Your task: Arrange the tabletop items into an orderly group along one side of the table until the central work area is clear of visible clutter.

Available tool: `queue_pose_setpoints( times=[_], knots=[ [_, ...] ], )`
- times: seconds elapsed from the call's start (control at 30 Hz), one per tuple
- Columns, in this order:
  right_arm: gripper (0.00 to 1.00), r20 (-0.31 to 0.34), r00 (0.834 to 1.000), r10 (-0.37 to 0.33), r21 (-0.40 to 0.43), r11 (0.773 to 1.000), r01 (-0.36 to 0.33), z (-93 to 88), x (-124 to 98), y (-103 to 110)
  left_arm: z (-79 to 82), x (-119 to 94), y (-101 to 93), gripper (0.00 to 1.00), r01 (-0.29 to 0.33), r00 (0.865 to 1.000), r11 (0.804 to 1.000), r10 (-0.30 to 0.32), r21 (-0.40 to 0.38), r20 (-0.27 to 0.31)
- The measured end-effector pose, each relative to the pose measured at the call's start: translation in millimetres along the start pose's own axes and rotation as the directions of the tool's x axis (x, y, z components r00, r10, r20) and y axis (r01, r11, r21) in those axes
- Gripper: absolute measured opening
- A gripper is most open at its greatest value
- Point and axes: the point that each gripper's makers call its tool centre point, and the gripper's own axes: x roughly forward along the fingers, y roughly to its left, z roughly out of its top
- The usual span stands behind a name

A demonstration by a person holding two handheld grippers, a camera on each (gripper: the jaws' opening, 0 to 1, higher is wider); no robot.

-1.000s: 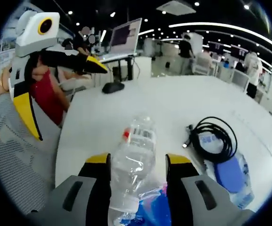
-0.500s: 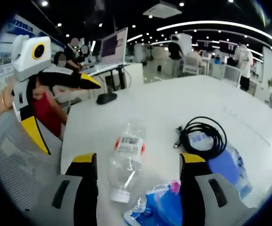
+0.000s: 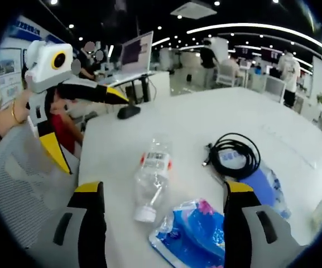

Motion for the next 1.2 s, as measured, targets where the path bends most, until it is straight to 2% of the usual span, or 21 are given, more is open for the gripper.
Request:
queue_pose_setpoints(
  times=[0.1, 0.27, 0.37, 0.63, 0.77, 0.93, 1.13, 1.2],
  knots=[
    [0.89, 0.005, 1.0, -0.003, 0.001, 1.0, 0.003, 0.6, -7, 2, -1.5, 0, -1.9, 0.99, 0.016, 1.0, 1.0, -0.016, 0.026, -0.007],
    [0.89, 0.002, 1.0, -0.019, -0.015, 1.0, 0.019, -2.0, -19, 5, -6.7, 2, -2.8, 0.99, 0.043, 0.998, 0.992, -0.037, 0.115, -0.052],
    [0.89, 0.001, 1.0, -0.025, -0.019, 1.0, 0.025, -3.0, -25, 7, -5.5, 4, -3.4, 0.99, 0.063, 0.997, 0.986, -0.054, 0.156, -0.058],
    [0.9, -0.008, 1.0, -0.028, -0.023, 0.999, 0.028, -6.7, -34, 12, -5.3, 12, -10.1, 0.99, 0.141, 0.989, 0.949, -0.121, 0.281, -0.089],
    [0.9, -0.02, 1.0, -0.023, -0.025, 0.999, 0.022, -9.9, -37, 16, -8.0, 17, -15.0, 0.99, 0.189, 0.981, 0.927, -0.163, 0.323, -0.106],
    [0.9, -0.035, 0.999, -0.018, -0.015, 1.0, 0.017, -15.3, -41, 21, -13.8, 23, -15.0, 0.99, 0.23, 0.972, 0.911, -0.195, 0.343, -0.135],
    [0.9, -0.034, 0.999, -0.026, 0.009, 1.0, 0.026, -18.5, -44, 21, -18.8, 27, -21.8, 0.98, 0.321, 0.946, 0.86, -0.268, 0.397, -0.184],
    [0.9, -0.033, 0.999, -0.027, 0.013, 1.0, 0.028, -19.5, -44, 21, -21.4, 28, -24.0, 0.97, 0.359, 0.931, 0.831, -0.291, 0.426, -0.219]
  ],
)
